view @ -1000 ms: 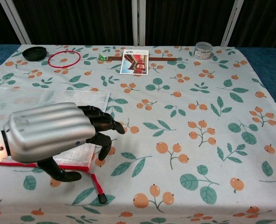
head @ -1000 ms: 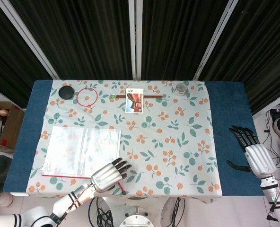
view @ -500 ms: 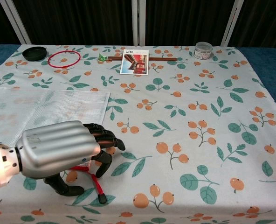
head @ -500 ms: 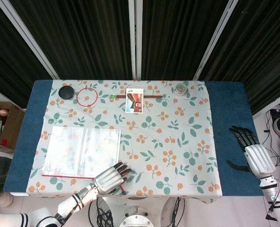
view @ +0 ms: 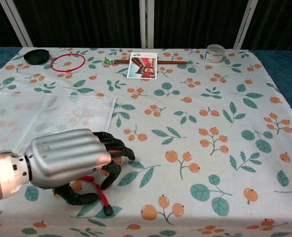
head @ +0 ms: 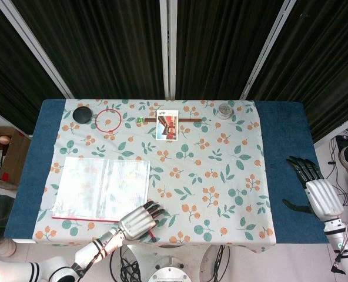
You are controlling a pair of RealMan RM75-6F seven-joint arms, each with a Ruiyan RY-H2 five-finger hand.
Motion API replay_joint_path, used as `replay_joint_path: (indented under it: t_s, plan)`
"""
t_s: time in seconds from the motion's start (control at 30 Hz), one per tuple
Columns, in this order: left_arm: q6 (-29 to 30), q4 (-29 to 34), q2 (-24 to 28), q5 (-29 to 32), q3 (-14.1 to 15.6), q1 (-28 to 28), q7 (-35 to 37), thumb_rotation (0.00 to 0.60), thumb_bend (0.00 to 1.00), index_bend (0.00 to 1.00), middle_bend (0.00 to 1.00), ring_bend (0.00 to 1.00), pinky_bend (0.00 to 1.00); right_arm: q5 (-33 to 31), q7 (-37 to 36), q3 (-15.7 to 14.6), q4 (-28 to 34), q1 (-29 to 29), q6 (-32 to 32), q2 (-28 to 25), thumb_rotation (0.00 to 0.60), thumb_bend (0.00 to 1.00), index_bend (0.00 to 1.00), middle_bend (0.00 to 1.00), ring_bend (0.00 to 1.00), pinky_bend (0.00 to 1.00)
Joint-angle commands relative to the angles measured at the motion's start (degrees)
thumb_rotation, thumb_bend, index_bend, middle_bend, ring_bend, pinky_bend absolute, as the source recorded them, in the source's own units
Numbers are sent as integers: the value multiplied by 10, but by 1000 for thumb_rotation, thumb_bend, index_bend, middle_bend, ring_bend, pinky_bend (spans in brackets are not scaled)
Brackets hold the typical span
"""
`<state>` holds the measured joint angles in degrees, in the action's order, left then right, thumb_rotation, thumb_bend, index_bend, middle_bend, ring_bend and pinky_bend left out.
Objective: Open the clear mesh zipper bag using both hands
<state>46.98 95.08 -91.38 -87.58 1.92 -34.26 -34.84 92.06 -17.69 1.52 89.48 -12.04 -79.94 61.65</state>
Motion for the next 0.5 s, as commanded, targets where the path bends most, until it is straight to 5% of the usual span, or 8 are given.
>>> replay_joint_path:
  t_s: [0.03,0.5]
  plan:
    - [-2,-2,-3,9,0,-4,-7,600,277,549,130,115,163,0,-1,0,-1,-1,1,1,600,76,19,36,0,0]
    - [15,-3,-10,37,7,-9,-28,600,387,604,137,115,165,0,-6,0,-7,-7,8,3,600,76,19,36,0,0]
